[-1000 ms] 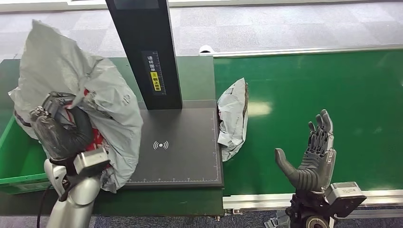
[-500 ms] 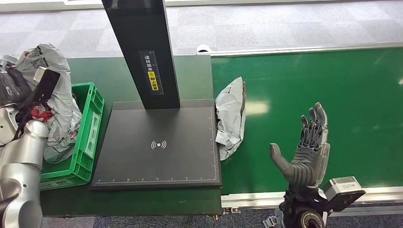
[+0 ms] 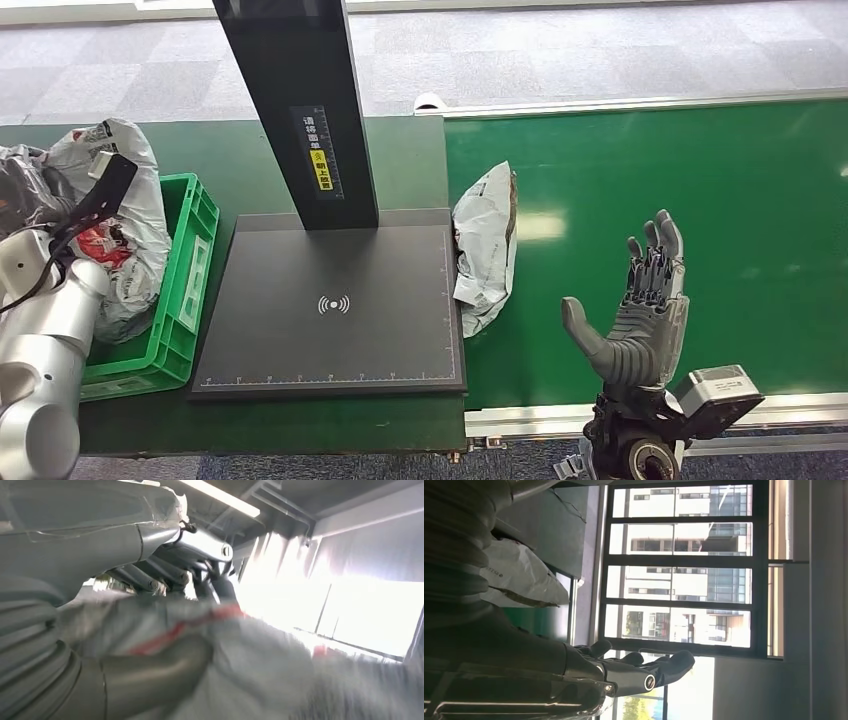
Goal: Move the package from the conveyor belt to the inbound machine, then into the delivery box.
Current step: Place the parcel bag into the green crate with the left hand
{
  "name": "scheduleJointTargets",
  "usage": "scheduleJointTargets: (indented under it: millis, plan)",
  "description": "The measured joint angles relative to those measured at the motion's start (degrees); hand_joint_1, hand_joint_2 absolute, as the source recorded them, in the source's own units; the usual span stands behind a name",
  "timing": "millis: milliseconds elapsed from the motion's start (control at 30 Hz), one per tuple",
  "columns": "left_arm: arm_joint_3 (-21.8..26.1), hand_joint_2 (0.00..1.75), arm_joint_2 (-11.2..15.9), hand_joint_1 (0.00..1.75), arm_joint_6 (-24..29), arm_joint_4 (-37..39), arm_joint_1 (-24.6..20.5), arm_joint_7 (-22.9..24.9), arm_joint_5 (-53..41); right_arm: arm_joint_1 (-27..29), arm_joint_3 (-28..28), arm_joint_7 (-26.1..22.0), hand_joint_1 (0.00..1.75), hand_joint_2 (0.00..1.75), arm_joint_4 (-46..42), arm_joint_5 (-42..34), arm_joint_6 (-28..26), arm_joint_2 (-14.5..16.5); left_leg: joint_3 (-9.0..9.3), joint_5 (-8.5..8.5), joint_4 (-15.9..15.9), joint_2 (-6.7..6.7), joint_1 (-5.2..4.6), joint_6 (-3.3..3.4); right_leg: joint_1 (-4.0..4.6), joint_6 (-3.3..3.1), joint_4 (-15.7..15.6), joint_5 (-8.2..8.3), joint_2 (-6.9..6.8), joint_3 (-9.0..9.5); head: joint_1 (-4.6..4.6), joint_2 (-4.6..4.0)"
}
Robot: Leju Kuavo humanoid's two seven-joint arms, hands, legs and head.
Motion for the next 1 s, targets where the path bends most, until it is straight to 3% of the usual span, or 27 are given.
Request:
scheduleJointTargets:
  millis: [167,700,767,833,900,1000]
  plan:
    - [3.4,1.75,-1.7,0.00,-6.6,0.7,-0.7,-8.6,11.9,0.1,0.0,0.0,0.00,1.75,0.0,0.1,-0.4,-0.1,0.00,0.00,0.0,0.03,0.00,0.00,0.00,0.00,0.0,0.00,0.01,0.00,0.00,0.02]
    - [6.4,1.75,-3.4,0.00,-7.6,1.0,-1.3,-9.5,13.1,0.2,-0.1,0.0,0.00,1.75,0.0,0.2,-0.4,-0.3,0.00,0.00,0.0,0.02,0.00,0.00,0.00,0.00,0.0,0.00,0.01,-0.01,0.00,0.01]
    - [6.9,0.87,-3.6,0.00,-9.6,1.0,-1.3,-11.0,15.4,0.2,-0.1,0.0,0.00,1.75,0.0,0.2,-0.4,-0.3,0.00,0.00,0.0,0.02,0.00,0.00,0.00,0.00,0.0,0.00,0.01,-0.01,0.00,0.01]
    - [8.2,0.87,-3.9,0.00,-14.9,0.7,-1.3,-14.5,21.7,0.3,-0.1,0.0,0.00,1.75,0.0,0.4,-0.4,-0.3,0.00,0.00,0.0,0.01,0.00,0.00,0.00,0.00,0.0,0.00,0.01,-0.01,0.00,0.00]
    - [10.1,1.75,-4.6,0.00,-20.6,-0.4,-1.0,-18.7,30.3,0.5,-0.1,0.0,0.00,1.75,0.0,0.5,-0.3,-0.4,-0.01,0.00,0.0,0.02,0.00,0.00,0.00,0.00,0.0,0.00,0.01,-0.01,-0.01,0.00]
    - [12.5,1.75,-6.2,0.00,-24.2,-4.8,1.1,-23.9,42.0,1.1,-0.3,0.0,0.00,1.75,0.0,0.7,-0.3,-0.5,-0.01,-0.01,0.0,0.04,0.00,0.00,-0.01,0.00,0.0,0.00,0.02,-0.01,-0.01,0.01]
